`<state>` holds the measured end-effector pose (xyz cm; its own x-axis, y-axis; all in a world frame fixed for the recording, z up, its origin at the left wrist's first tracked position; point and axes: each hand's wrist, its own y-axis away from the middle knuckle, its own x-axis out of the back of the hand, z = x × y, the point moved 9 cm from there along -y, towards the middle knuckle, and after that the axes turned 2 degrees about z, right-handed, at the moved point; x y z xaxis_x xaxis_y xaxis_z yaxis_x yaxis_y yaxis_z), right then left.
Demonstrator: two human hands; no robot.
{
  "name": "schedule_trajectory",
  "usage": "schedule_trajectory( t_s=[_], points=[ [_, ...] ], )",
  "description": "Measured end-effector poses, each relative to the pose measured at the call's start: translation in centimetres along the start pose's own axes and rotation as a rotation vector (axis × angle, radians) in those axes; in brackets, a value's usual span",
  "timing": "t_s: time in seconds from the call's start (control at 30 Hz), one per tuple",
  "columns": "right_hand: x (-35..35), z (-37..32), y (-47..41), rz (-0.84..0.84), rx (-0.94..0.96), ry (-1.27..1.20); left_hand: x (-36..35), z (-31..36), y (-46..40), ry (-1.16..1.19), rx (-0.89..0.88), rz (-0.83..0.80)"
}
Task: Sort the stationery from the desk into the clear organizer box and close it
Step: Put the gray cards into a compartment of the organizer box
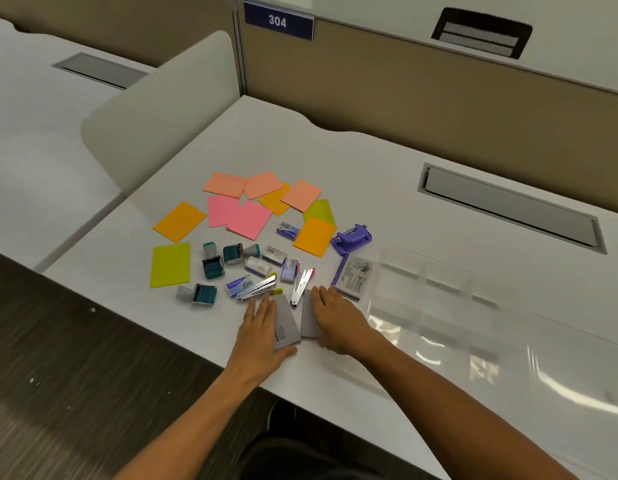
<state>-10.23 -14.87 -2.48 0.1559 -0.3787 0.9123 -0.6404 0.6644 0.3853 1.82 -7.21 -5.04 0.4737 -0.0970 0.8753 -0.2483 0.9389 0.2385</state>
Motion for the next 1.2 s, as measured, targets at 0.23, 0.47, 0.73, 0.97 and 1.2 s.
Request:
schedule_trajectory(
  t_s=[0.23, 0.47, 0.73, 0.97, 1.2],
  points=[
    [0.7, 0.1, -0.4, -0.022, -0.013, 0.009, 1.5, 0.6, -0.8, -0.005, 0.001, 0.001],
    [3.0, -0.6, 0.3, 0.131, 0.018, 0.048, 2.3, 0.8, -0.6, 0.301, 0.134, 0.051],
    [5.6, 1.0, 3.1, 0.234, 0.004, 0.024, 3.8, 0.3, 0.2, 0.644, 0.184, 0.193],
    [8.5, 4.8, 7.3, 0.345, -0.081, -0.058, 6.4, 4.1, -0.1, 0.744, 0.093, 0.270],
    [8.0, 8.1, 10.9, 0.407, -0.185, -0.117, 6.1, 10.1, -1.3, 0.775, 0.016, 0.191]
  ],
)
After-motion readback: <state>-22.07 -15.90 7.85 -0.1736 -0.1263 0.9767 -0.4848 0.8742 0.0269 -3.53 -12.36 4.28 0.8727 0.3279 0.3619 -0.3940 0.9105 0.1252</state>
